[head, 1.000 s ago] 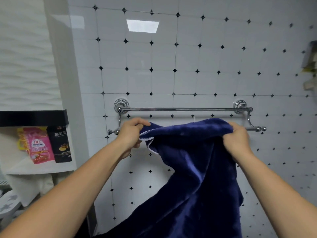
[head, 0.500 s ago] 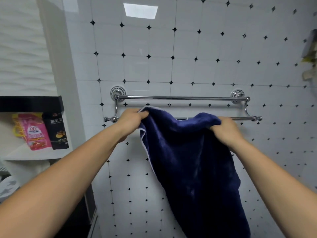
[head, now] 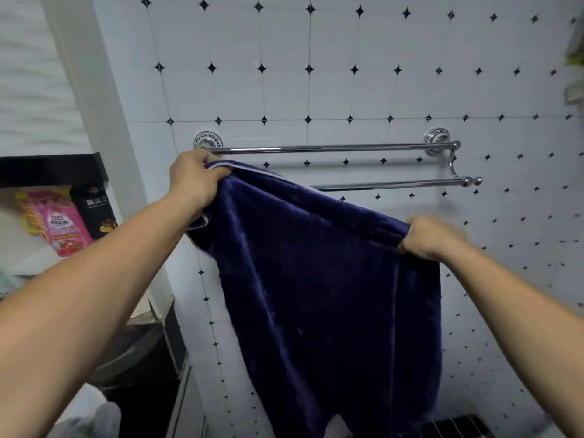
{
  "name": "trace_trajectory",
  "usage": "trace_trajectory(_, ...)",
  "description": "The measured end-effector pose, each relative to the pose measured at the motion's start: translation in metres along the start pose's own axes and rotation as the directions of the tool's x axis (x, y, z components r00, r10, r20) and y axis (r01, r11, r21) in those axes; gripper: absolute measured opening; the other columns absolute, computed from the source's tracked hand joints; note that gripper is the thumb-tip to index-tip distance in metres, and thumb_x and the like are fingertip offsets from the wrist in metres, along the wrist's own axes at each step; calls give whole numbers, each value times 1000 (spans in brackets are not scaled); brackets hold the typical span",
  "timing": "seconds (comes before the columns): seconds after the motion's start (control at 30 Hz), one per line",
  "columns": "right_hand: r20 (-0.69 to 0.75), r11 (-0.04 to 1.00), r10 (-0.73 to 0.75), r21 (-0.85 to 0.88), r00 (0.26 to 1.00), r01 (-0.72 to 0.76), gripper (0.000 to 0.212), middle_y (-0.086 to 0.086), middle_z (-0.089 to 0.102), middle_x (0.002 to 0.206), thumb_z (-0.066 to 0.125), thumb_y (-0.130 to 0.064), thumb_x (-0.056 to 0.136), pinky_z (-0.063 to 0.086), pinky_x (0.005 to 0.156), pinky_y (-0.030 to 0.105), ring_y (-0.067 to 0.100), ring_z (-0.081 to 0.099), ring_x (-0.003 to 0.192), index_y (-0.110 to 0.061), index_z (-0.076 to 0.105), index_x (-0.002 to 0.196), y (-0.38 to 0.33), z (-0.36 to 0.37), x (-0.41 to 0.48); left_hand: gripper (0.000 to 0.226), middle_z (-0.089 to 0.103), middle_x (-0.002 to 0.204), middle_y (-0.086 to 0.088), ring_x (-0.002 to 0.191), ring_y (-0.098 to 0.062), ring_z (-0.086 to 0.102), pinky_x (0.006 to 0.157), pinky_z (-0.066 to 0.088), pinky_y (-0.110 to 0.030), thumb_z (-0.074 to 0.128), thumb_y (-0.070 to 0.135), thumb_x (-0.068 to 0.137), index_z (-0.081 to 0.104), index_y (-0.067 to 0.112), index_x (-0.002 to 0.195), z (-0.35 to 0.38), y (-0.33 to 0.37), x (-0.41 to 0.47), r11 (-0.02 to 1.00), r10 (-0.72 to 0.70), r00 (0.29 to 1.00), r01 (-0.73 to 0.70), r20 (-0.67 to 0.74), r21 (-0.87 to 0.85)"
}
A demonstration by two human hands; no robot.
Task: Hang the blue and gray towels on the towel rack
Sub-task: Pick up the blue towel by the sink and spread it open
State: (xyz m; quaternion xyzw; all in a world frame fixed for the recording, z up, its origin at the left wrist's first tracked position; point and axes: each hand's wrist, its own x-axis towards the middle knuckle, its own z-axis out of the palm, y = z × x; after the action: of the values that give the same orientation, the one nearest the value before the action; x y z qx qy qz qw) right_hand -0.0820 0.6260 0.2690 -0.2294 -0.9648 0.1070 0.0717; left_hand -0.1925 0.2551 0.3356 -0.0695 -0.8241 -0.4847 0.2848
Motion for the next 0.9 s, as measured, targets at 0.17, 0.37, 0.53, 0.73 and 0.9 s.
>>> trace_trajectory(0.17,37,983,163,-93,986,-159,52,0,62,89,73,-65,62,41,75,33,25,58,83,-23,61,91,23,12,-1,15,66,84,-12,75,-24,59,74,52,-38,74,23,79,64,12,79,-5,-13,1,991,-128,992,127,-12,-28)
trace_trajectory(0.37,224,991,128,15,966,-135,56,8,66,105,74,-63,59,49,92,39,30,64,96,-21,59,93,19,18,-5,35,54,61,-3,61,-26,49,63,39,-32,68,36,82,51,14,60,-5,-9,-4,983,-156,988,155,7,101)
trace_trajectory(0.53,328,915,24,373,944,-153,25,6,74,70,67,-29,70,52,52,27,24,67,54,-9,69,85,-3,6,-17,20,69,76,-15,63,-26,64,58,56,-35,65,21,86,64,1,88,3,-7,-20,914,-347,924,372,162,-162)
trace_trajectory(0.73,437,413,-132,840,890,-351,26,18,74,92,68,-16,86,60,79,43,31,70,77,0,69,106,-63,22,-45,24,70,74,-19,54,-26,64,52,54,-33,62,21,94,65,-1,88,36,-2,-80,750,-395,795,568,460,-338)
trace_trajectory(0.9,358,-238,-187,887,915,-395,22,9,52,53,51,5,95,54,46,26,17,56,39,0,51,74,-121,33,-59,21,72,78,-12,59,-17,67,53,54,-23,61,23,95,69,7,83,60,11,-124,669,-256,771,577,583,-468)
